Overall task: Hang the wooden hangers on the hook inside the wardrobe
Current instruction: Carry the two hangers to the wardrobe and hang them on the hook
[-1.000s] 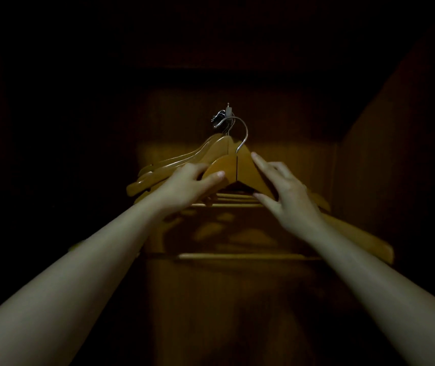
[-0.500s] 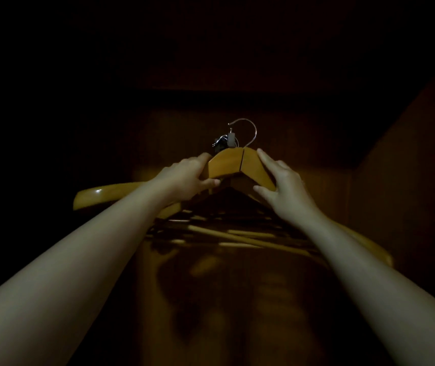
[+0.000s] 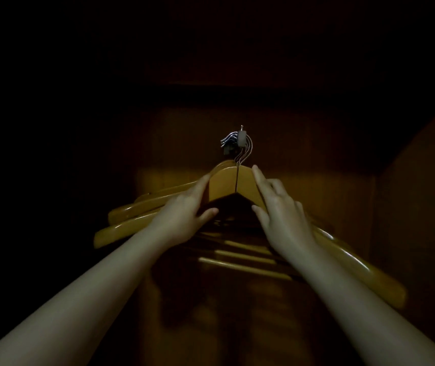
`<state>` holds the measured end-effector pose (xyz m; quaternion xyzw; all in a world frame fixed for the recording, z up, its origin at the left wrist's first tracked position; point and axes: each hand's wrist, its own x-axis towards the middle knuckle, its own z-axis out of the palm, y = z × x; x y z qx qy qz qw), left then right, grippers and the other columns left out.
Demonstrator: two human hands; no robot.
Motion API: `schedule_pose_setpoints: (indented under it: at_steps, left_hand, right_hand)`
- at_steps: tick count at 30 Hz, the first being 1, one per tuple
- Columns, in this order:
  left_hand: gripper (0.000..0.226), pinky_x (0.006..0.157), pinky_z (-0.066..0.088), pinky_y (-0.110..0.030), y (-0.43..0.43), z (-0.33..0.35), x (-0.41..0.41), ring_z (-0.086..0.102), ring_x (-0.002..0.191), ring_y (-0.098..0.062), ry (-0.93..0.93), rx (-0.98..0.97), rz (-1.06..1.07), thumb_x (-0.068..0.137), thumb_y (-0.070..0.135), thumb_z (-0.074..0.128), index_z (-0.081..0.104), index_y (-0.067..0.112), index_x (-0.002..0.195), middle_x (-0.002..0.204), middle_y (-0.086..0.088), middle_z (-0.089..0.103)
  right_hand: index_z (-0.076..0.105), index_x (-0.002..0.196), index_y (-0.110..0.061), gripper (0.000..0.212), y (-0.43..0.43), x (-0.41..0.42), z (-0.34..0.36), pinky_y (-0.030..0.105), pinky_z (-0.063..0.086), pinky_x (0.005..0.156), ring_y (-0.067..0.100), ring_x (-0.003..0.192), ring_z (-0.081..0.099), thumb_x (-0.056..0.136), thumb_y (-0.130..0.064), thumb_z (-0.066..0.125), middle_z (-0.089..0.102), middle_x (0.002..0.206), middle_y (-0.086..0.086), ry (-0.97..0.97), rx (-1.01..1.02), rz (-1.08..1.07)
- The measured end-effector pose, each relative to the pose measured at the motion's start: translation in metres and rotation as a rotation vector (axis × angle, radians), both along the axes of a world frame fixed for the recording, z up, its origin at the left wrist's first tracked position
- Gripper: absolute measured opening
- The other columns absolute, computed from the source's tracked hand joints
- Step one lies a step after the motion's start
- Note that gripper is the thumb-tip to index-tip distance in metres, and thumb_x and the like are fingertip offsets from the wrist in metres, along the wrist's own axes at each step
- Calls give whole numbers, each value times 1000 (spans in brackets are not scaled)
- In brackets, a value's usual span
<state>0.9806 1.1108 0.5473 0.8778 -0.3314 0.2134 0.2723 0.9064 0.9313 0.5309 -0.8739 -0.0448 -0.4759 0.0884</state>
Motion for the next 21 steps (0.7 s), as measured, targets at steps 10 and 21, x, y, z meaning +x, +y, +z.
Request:
schedule_pose_setpoints:
  at_steps: [10,21]
  left_hand:
    - [53,117,11,-40,-23,-15,23,16,145,-17,-207,-44,220,99,33,32,14,23,148,155,-3,24]
    - [50,116,20,-43,-19,-8,15,34,138,-21,-186,-2,241,99,34,30,18,20,146,148,-5,39]
  right_hand:
    - [4,149,-25,67,-12,26,-3,26,46,65,21,97,63,96,-30,44,40,143,-2,-72,-105,-133]
    - [3,148,-22,66,-5,28,0,32,48,62,24,93,62,96,-31,43,44,136,5,-53,-145,-194]
